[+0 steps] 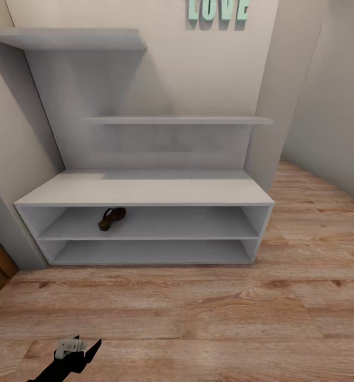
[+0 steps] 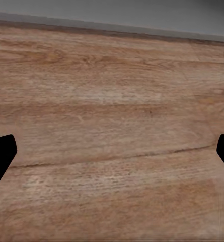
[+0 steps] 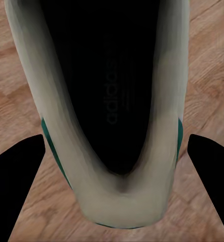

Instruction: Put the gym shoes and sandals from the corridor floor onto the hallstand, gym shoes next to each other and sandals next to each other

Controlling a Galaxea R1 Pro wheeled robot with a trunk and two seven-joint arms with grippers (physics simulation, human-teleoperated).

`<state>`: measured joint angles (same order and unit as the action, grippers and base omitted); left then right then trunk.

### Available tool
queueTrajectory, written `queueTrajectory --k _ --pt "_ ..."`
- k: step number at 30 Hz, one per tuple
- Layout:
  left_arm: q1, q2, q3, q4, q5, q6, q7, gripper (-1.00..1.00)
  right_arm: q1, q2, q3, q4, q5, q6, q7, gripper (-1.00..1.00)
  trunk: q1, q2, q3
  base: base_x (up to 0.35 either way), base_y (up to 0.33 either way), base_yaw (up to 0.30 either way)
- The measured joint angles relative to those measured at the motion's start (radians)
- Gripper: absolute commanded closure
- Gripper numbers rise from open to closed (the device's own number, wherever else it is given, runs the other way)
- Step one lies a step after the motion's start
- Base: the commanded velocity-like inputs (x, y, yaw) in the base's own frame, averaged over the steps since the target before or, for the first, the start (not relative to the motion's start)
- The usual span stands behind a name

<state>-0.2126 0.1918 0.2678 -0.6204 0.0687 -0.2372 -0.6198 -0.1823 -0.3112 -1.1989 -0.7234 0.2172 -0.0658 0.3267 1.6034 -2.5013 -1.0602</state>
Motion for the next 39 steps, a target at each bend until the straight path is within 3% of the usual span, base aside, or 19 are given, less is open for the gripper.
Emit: queueTrajectory --k 9,14,17,20,21,23,24,26,27,30,31,39 --pt "0.001 -0.005 -0.012 0.027 -0.019 -0.004 -0.002 -1.0 0.0 0.026 0.004 -0.004 -0.001 -0.001 0.003 1.0 0.0 0.0 -0.001 -0.004 -0.002 0.0" --pt "0.001 -0.008 -0.014 0.032 -0.031 -0.004 -0.003 -1.0 0.0 0.061 0.009 0.003 0.002 -0.001 0.005 1.0 0.0 0.0 -0.001 0.0 0.0 0.0" --pt "0.001 -0.007 -0.014 0.033 -0.036 -0.005 -0.004 -1.0 0.0 0.095 0.048 0.006 0.004 -0.002 0.006 1.0 0.0 0.0 -0.001 0.0 0.0 0.0" --pt "0.002 -0.006 -0.014 0.033 -0.038 -0.013 -0.012 -1.0 0.0 0.137 0.164 0.003 0.006 0.0 0.006 1.0 0.0 0.0 -0.001 0.0 0.0 0.0" --pt "0.004 -0.005 -0.014 0.032 -0.038 -0.018 -0.024 -1.0 0.0 0.153 0.248 0.001 0.007 0.001 0.005 1.0 0.0 0.0 -0.001 0.0 0.0 0.0" --pt "0.007 -0.005 -0.013 0.033 -0.037 -0.022 -0.043 -1.0 0.0 0.165 0.341 0.0 0.006 0.002 0.002 1.0 0.0 0.0 -0.001 0.0 0.0 0.0" --pt "0.012 -0.005 -0.012 0.032 -0.036 -0.025 -0.066 -1.0 0.0 0.174 0.43 -0.001 0.005 0.005 0.0 1.0 0.0 0.0 -0.001 0.0 0.0 0.0" --pt "0.015 -0.004 -0.008 0.032 -0.035 -0.027 -0.092 -1.0 -0.001 0.183 0.514 -0.001 0.004 0.013 -0.004 1.0 0.0 0.0 -0.001 0.0 0.0 0.0" --pt "0.018 -0.004 -0.006 0.031 -0.034 -0.028 -0.118 -1.0 -0.002 0.195 0.581 -0.001 0.003 0.028 -0.013 1.0 0.0 0.0 -0.001 0.0 0.0 0.0" --pt "0.02 -0.002 -0.002 0.031 -0.033 -0.029 -0.153 -1.0 -0.012 0.226 0.659 -0.001 0.003 0.072 -0.038 1.0 0.0 0.0 -0.001 0.0 0.0 0.0" --pt "0.021 -0.001 0.0 0.032 -0.033 -0.03 -0.17 -1.0 -0.025 0.249 0.695 -0.001 0.003 0.113 -0.061 1.0 0.0 0.0 -0.001 0.0 0.0 0.0" --pt "0.023 0.001 0.004 0.032 -0.034 -0.035 -0.197 -1.0 -0.163 0.377 0.831 0.002 0.001 0.311 -0.248 1.0 0.0 0.0 -0.001 0.0 0.0 0.0"
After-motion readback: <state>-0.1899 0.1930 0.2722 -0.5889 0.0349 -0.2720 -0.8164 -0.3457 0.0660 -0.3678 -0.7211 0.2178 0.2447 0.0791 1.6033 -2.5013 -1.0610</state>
